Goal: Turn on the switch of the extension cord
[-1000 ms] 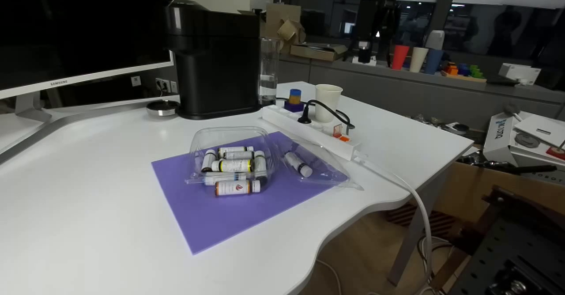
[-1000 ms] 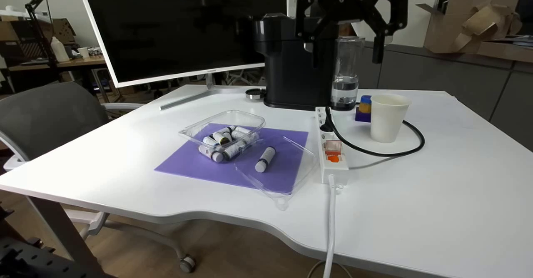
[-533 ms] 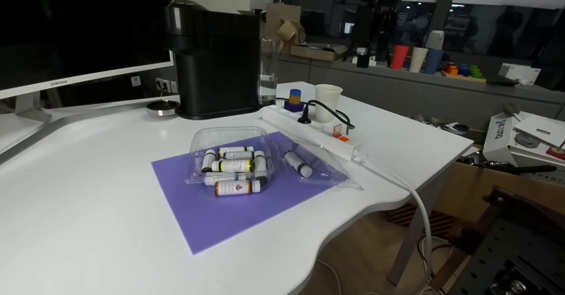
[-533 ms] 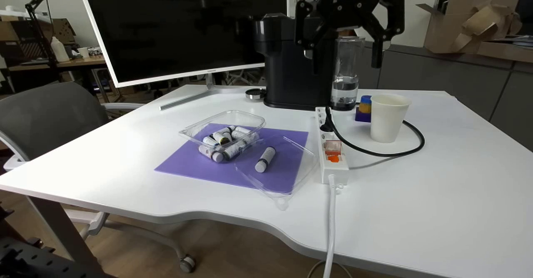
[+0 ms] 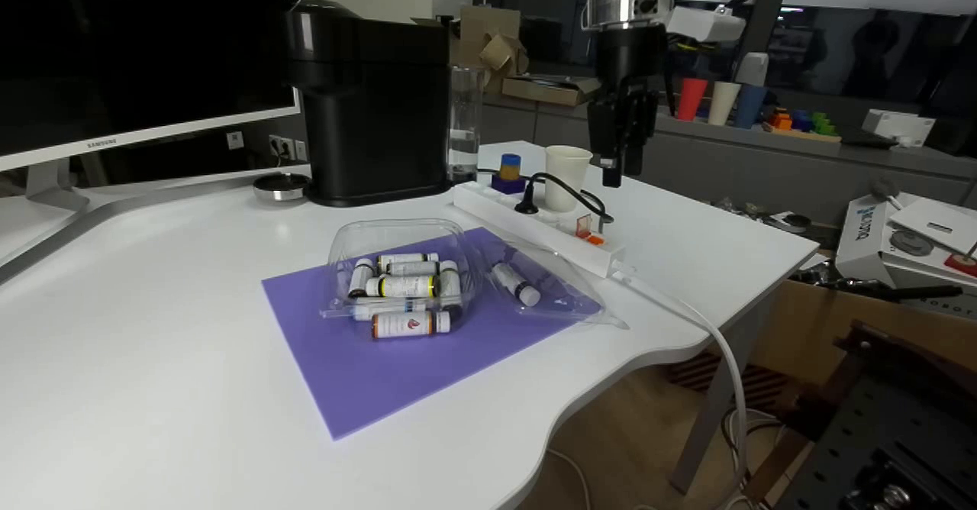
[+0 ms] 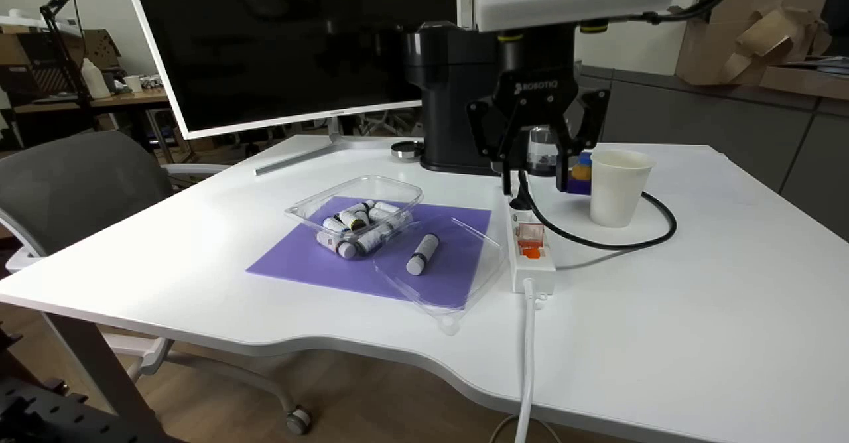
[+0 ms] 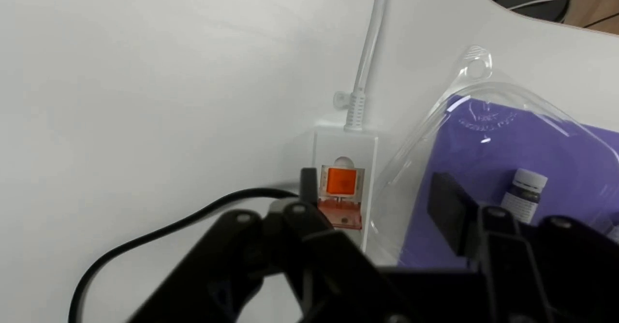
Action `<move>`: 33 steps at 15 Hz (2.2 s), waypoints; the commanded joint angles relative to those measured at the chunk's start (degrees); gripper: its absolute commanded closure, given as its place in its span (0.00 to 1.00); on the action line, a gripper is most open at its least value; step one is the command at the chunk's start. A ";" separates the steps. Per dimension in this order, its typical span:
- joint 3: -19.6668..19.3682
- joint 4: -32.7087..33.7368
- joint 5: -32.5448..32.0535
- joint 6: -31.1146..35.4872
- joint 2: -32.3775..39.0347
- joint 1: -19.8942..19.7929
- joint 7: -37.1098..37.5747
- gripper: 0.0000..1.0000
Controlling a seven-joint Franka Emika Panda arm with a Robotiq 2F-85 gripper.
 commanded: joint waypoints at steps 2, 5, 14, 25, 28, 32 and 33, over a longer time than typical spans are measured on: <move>2.19 5.27 -0.93 2.95 6.41 -1.98 3.11 0.75; 3.20 7.47 -0.99 3.07 9.02 -2.66 2.98 0.95; 4.89 6.93 -0.89 3.54 10.62 -4.09 2.41 1.00; 5.68 7.19 -0.82 5.48 14.04 -5.63 1.94 1.00; 6.25 7.40 -0.82 7.06 14.86 -5.85 1.75 1.00; 7.04 8.01 -0.48 7.89 15.86 -6.34 1.51 1.00; 7.14 8.23 -0.38 7.82 16.13 -6.54 1.44 1.00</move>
